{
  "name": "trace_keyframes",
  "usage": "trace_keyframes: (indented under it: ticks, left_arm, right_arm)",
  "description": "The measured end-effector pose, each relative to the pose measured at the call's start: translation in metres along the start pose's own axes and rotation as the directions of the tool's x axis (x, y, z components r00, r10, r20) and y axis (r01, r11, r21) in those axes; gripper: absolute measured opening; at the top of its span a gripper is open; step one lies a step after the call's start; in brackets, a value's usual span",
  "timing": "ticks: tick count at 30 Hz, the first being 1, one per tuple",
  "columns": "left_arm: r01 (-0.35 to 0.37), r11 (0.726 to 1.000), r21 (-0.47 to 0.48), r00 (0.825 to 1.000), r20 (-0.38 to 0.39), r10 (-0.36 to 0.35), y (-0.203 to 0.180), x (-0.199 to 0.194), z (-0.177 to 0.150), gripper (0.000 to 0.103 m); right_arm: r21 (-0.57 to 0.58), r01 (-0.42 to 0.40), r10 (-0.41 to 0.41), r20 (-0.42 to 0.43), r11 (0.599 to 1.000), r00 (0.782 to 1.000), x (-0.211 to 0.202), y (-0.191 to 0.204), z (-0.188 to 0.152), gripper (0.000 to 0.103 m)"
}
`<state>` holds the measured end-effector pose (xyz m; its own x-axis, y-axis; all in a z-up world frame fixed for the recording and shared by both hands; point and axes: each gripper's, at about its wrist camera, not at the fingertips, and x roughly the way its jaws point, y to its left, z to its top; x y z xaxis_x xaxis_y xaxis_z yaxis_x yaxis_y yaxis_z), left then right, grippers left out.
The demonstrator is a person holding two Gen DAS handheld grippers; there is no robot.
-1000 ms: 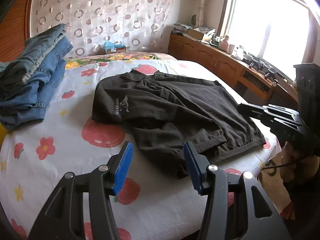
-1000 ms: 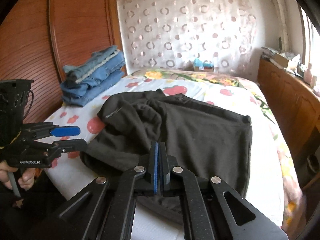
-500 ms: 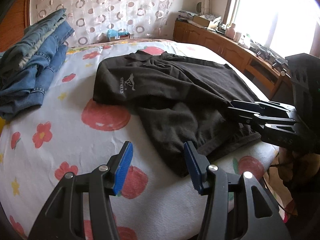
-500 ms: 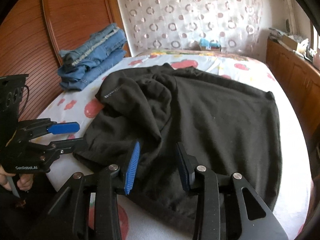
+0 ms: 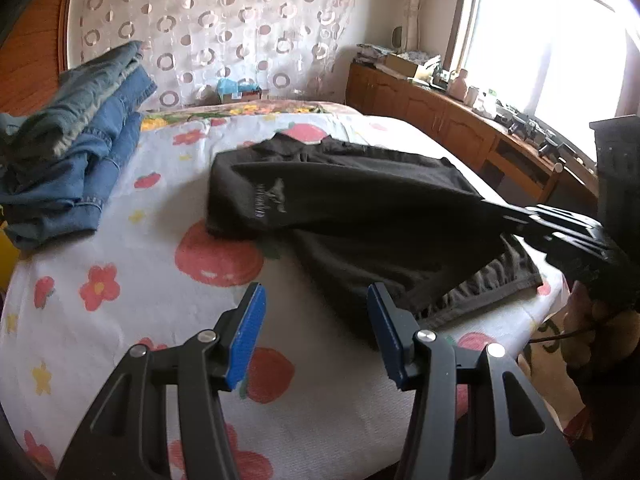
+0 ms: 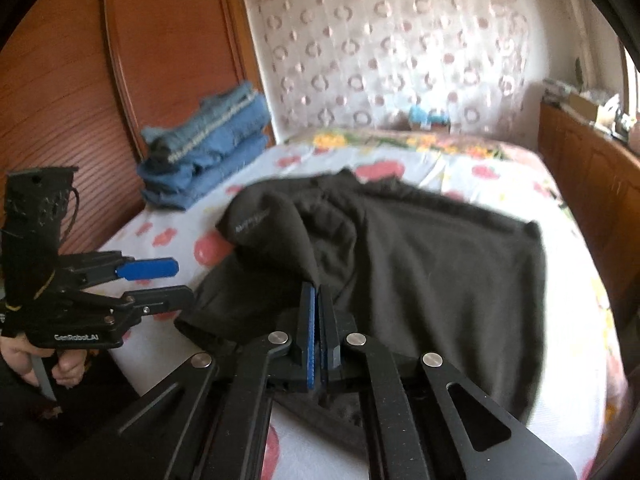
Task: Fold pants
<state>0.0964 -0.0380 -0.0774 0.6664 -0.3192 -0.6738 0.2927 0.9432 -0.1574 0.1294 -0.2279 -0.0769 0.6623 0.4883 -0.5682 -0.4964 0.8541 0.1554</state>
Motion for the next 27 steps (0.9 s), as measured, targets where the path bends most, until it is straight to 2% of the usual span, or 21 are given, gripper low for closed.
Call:
trace_keyframes:
  ticks: [4,16,27]
  left_arm:
    - [0.009,1.0,0.01,1.0,0.006,-0.009,-0.005,-0.002,0.004,0.052]
    - [0.039,0.996,0.083,0.999,-0.004,-0.039,-0.038,0.009,0.029,0.052]
    - [0.064,0.989,0.135,0.997,-0.056,-0.057,-0.067,0.033,0.027,0.052]
  right_arm:
    - [-0.003,0.014,-0.014,0.036,1.0,0.999,-0.021,-0.003,0.003,0.0]
    - [0.044,0.087,-0.09,0.074,0.995,0.993,-0.07,-0.038,-0.008,0.0]
    - [0.099,0.136,-0.139,0.028,0.986,0.99,-0.079,-0.063,-0.033,0.0]
